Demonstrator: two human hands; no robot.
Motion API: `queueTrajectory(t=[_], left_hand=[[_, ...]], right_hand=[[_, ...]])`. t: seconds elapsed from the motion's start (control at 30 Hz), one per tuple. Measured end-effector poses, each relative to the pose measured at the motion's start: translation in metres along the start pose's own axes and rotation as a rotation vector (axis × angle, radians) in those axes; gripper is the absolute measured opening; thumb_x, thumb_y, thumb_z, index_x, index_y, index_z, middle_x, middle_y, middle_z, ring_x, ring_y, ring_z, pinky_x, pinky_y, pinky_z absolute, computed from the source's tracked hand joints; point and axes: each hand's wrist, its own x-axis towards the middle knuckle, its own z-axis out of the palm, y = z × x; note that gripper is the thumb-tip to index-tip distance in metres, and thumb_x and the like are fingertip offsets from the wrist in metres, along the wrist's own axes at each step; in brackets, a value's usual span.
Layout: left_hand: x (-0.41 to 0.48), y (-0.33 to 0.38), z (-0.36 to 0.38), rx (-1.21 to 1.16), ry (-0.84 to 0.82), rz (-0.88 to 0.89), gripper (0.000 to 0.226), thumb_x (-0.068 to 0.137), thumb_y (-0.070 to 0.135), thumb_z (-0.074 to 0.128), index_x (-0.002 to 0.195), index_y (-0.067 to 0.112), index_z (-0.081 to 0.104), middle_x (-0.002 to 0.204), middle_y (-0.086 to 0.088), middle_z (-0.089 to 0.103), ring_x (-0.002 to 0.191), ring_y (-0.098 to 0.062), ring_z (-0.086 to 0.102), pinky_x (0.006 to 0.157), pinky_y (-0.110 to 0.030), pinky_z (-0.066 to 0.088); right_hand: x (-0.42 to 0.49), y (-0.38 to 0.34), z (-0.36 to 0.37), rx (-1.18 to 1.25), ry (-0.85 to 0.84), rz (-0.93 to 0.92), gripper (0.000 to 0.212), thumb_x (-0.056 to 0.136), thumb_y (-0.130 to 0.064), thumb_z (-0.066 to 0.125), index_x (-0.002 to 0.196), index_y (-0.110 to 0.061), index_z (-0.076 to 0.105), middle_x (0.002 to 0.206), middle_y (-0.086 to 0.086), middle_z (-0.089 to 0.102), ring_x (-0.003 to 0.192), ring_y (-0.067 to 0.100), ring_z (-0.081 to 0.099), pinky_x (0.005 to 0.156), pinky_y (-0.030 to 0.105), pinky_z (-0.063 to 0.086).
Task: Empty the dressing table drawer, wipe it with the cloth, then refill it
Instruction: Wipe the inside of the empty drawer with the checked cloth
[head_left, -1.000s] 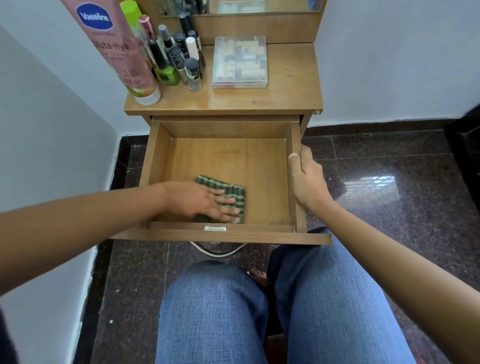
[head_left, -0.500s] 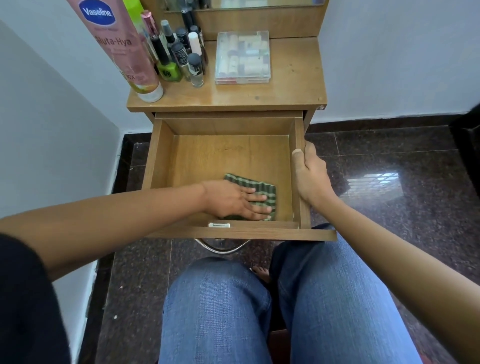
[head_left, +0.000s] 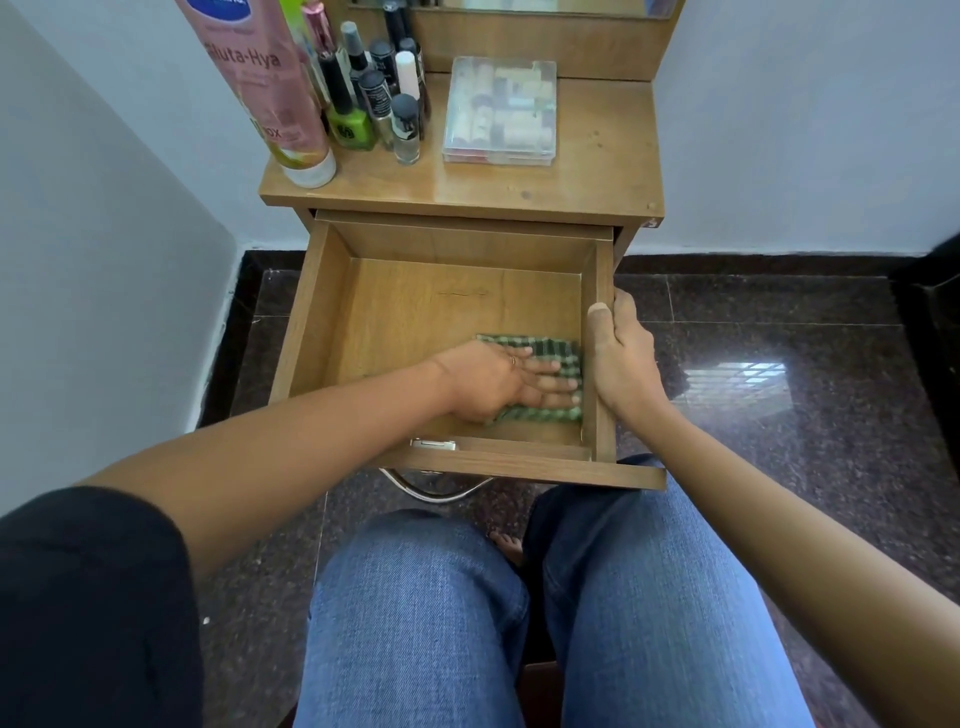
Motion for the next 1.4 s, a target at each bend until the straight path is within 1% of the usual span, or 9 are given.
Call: queueTrajectory(t=[0.37, 0.5, 0.63, 0.8, 0.9, 1.0, 1.13, 1.33, 1.4], left_hand=[[0.032, -0.016, -0.017, -0.127, 0.164, -0.457, 0.079, 0.093, 0.002, 0.045, 0.155, 0.030, 0.004, 0.162, 0.012, -0.002, 0.150, -0.012, 0.001, 0.122, -0.034, 0.008], [0.053, -0.010, -0.025, -0.208, 0.239, -0.699, 0.074, 0.099, 0.006, 0.041, 0.156, 0.030, 0.001, 0.164, 0.008, -0.001, 0.150, -0.015, 0.010, 0.119, -0.036, 0.019], [0.069, -0.004, -0.030, -0.218, 0.279, -0.810, 0.065, 0.101, 0.003, 0.029, 0.157, 0.025, 0.004, 0.164, 0.008, 0.002, 0.150, -0.013, 0.011, 0.112, -0.038, 0.032], [0.074, -0.002, -0.034, -0.230, 0.271, -0.834, 0.061, 0.102, 0.007, 0.029, 0.157, 0.021, 0.006, 0.164, 0.005, 0.008, 0.149, -0.017, 0.018, 0.109, -0.039, 0.035], [0.053, -0.012, -0.024, -0.199, 0.263, -0.705, 0.071, 0.098, 0.007, 0.042, 0.157, 0.024, 0.005, 0.164, 0.004, 0.004, 0.148, -0.018, 0.021, 0.108, -0.039, 0.038], [0.032, -0.024, -0.014, -0.087, 0.228, -0.484, 0.074, 0.097, 0.006, 0.044, 0.156, 0.023, 0.001, 0.163, 0.003, 0.000, 0.150, -0.015, 0.006, 0.120, -0.035, 0.020], [0.036, -0.032, -0.015, 0.028, 0.178, -0.407, 0.067, 0.101, 0.013, 0.036, 0.156, 0.019, -0.001, 0.163, 0.000, -0.005, 0.150, -0.013, -0.003, 0.123, -0.035, 0.007], [0.050, -0.028, -0.023, 0.016, 0.166, -0.543, 0.070, 0.100, 0.014, 0.037, 0.156, 0.019, -0.004, 0.163, 0.005, -0.007, 0.150, -0.013, 0.007, 0.114, -0.040, 0.035], [0.059, -0.022, -0.025, -0.011, 0.180, -0.613, 0.069, 0.100, 0.014, 0.038, 0.156, 0.018, -0.003, 0.164, 0.005, -0.006, 0.150, -0.011, 0.007, 0.113, -0.039, 0.035]], right_hand=[[0.000, 0.000, 0.001, 0.008, 0.006, 0.018, 0.036, 0.101, -0.035, 0.031, 0.132, -0.020, 0.042, 0.089, -0.013, 0.057, 0.080, 0.002, 0.053, 0.063, 0.019, 0.037], [0.000, -0.001, 0.000, 0.000, 0.002, 0.021, 0.036, 0.101, -0.035, 0.030, 0.132, -0.020, 0.041, 0.090, -0.009, 0.058, 0.082, 0.004, 0.054, 0.064, 0.021, 0.038], [-0.001, -0.003, 0.000, -0.009, 0.004, 0.027, 0.032, 0.102, -0.035, 0.030, 0.128, -0.022, 0.042, 0.089, -0.010, 0.057, 0.078, 0.003, 0.052, 0.060, 0.020, 0.035], [-0.001, -0.003, -0.002, -0.026, -0.008, 0.019, 0.034, 0.101, -0.036, 0.030, 0.129, -0.022, 0.042, 0.090, -0.009, 0.058, 0.080, 0.005, 0.053, 0.061, 0.021, 0.035], [-0.001, -0.002, -0.001, -0.017, -0.005, 0.016, 0.035, 0.101, -0.036, 0.030, 0.130, -0.020, 0.043, 0.089, -0.006, 0.060, 0.079, 0.006, 0.055, 0.061, 0.022, 0.036], [0.000, -0.001, 0.000, -0.005, 0.003, 0.015, 0.037, 0.101, -0.037, 0.031, 0.133, -0.021, 0.042, 0.089, -0.007, 0.059, 0.081, 0.006, 0.055, 0.062, 0.021, 0.036], [-0.001, -0.001, 0.000, 0.011, 0.004, 0.027, 0.037, 0.101, -0.037, 0.031, 0.133, -0.023, 0.042, 0.090, -0.008, 0.060, 0.078, 0.004, 0.056, 0.060, 0.021, 0.037], [-0.001, 0.000, 0.002, -0.023, 0.013, 0.028, 0.039, 0.102, -0.038, 0.028, 0.135, -0.020, 0.040, 0.090, -0.001, 0.062, 0.075, 0.006, 0.055, 0.058, 0.022, 0.037], [-0.001, 0.001, 0.002, -0.037, 0.014, 0.020, 0.041, 0.102, -0.038, 0.028, 0.136, -0.018, 0.038, 0.090, -0.001, 0.061, 0.076, 0.007, 0.055, 0.058, 0.023, 0.037]])
